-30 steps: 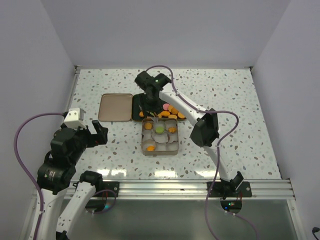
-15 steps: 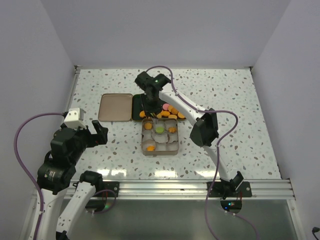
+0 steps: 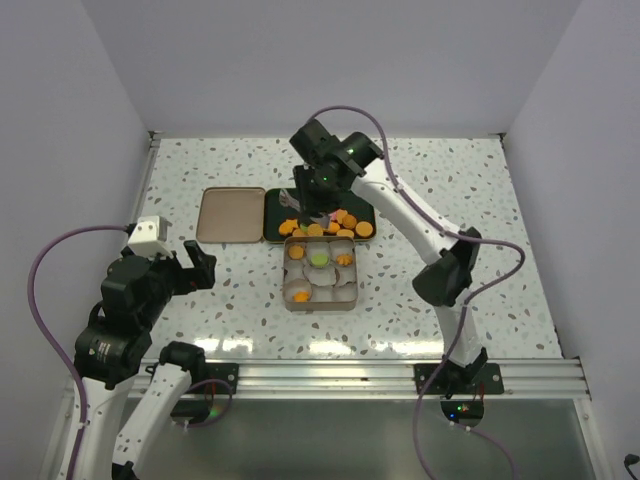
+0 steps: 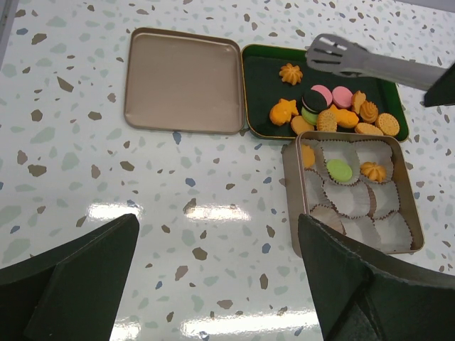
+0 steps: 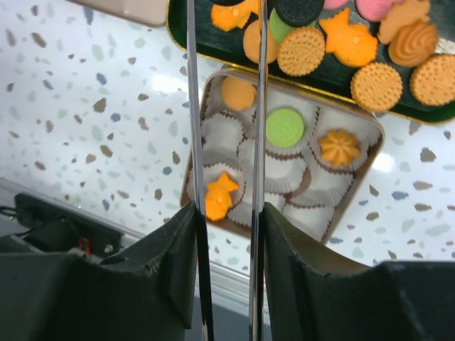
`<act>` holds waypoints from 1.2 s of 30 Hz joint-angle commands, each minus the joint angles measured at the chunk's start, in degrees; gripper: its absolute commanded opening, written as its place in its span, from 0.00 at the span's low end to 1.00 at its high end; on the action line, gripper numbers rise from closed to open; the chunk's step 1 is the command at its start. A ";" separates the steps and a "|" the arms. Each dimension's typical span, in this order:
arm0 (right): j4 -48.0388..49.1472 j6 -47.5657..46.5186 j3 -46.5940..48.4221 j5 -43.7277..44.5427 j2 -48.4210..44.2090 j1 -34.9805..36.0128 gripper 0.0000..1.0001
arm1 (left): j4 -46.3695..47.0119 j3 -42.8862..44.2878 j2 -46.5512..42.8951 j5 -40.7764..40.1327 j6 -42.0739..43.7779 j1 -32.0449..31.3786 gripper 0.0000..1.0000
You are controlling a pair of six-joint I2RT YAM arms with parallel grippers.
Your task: Pack the cookies
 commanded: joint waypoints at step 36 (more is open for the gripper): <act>9.01 5.91 -35.28 -2.83 -22.38 12.23 0.30 | 2.20 -0.55 -2.29 -1.14 0.57 -0.41 1.00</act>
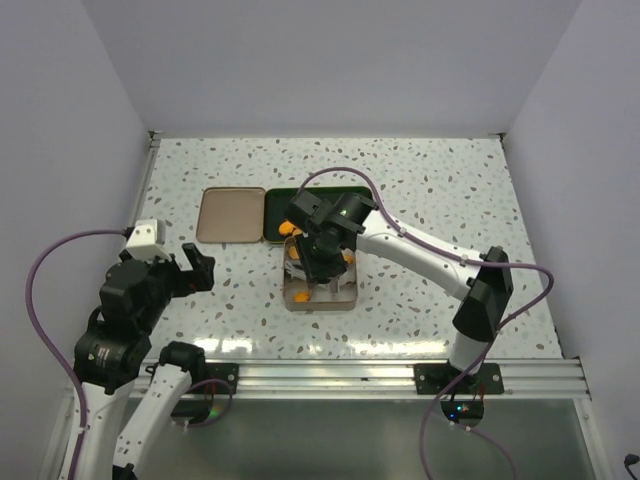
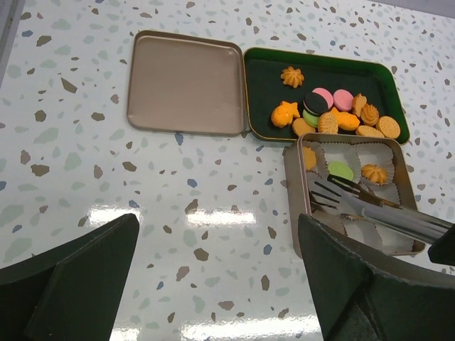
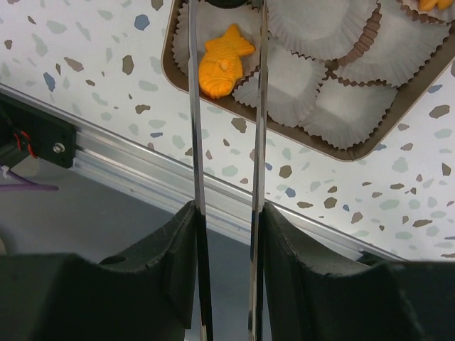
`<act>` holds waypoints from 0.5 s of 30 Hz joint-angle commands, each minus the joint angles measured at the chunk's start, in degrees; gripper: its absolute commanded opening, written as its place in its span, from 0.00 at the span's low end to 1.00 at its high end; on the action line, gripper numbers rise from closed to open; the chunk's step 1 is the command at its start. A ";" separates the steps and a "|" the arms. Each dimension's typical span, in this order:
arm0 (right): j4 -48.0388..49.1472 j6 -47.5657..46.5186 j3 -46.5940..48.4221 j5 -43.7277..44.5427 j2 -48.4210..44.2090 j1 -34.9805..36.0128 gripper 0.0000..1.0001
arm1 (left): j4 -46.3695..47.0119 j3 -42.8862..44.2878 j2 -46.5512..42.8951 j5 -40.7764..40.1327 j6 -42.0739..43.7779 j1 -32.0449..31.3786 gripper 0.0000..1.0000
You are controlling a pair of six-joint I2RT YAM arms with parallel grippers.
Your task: Pack the cookies
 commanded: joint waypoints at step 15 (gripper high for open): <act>0.20 -0.89 5.81 -0.03 1.93 -0.04 0.51 | 2.31 0.09 -0.99 -0.51 0.57 -0.41 1.00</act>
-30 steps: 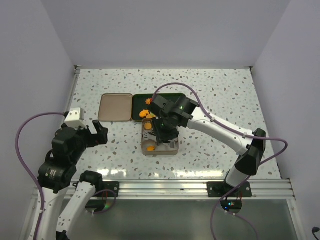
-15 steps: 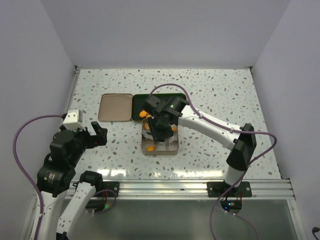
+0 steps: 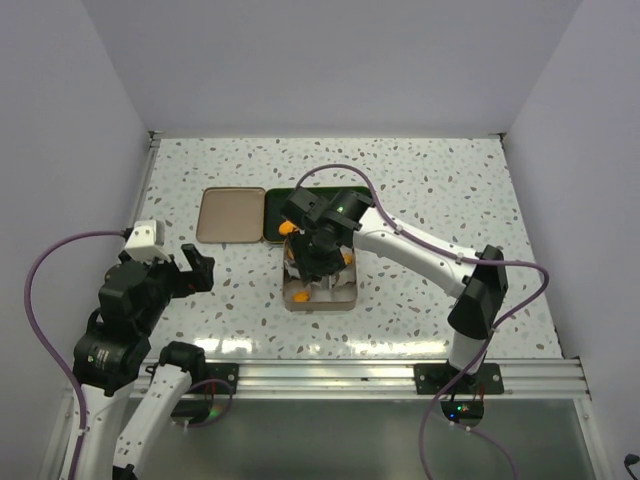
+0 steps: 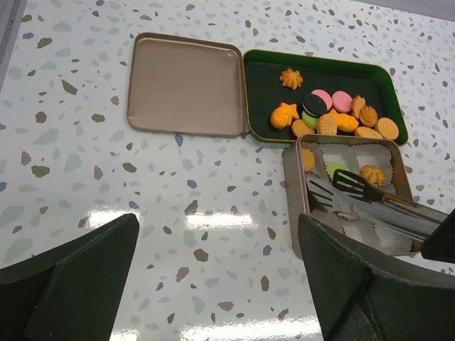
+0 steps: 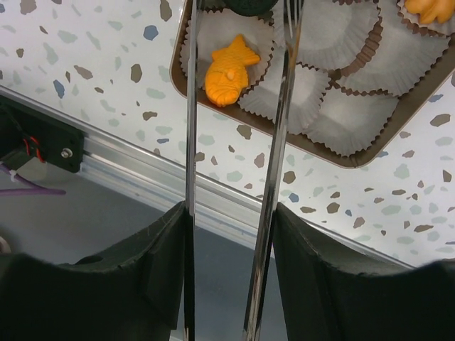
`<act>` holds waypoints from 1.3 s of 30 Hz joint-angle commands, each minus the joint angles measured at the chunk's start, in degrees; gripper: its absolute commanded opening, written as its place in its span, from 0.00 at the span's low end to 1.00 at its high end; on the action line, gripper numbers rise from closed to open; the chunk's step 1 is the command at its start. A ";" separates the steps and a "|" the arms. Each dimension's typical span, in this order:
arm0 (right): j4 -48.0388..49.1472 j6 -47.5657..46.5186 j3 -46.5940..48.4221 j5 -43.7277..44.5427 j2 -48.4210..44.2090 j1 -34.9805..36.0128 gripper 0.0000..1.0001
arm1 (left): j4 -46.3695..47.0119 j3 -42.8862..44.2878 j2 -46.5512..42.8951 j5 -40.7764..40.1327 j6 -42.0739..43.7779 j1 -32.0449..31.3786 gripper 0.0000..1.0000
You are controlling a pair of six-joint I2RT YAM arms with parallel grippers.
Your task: Pack the cookies
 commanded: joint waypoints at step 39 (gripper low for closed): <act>-8.75 -8.19 33.54 5.95 18.02 -9.20 0.53 | 2.58 0.00 -0.07 0.39 1.09 -0.41 1.00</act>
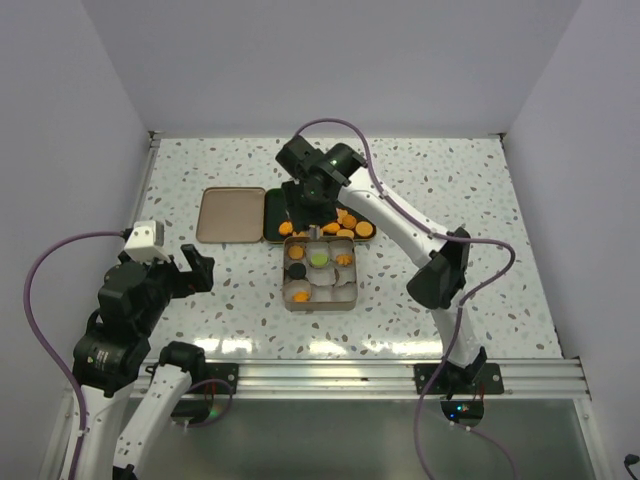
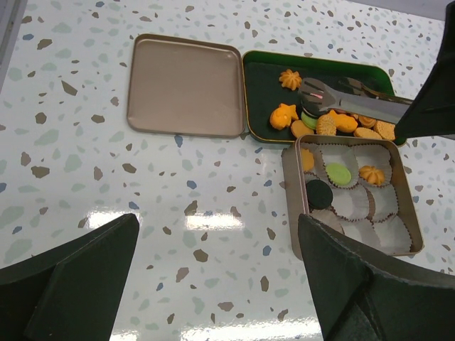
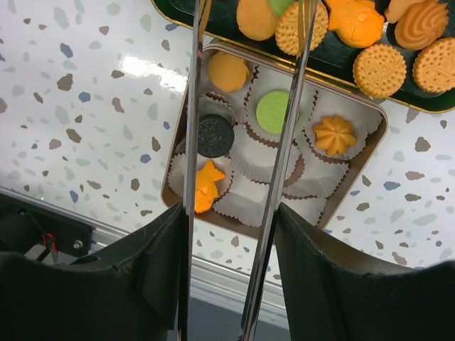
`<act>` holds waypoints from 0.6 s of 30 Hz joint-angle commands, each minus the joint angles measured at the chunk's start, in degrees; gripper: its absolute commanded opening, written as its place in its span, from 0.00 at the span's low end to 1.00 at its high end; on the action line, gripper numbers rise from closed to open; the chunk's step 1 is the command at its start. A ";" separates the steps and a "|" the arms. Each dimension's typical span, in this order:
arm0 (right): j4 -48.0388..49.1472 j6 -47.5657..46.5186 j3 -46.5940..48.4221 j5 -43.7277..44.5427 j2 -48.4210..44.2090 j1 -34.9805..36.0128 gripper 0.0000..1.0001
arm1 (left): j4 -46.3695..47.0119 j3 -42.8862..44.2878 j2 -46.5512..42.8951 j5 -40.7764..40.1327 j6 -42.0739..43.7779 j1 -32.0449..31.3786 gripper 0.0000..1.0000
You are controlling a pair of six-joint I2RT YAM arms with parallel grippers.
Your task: Pack the cookies
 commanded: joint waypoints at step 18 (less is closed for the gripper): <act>0.68 -4.07 0.83 1.48 6.71 -4.34 0.53 | 2.73 -0.09 1.78 0.70 1.42 -0.41 1.00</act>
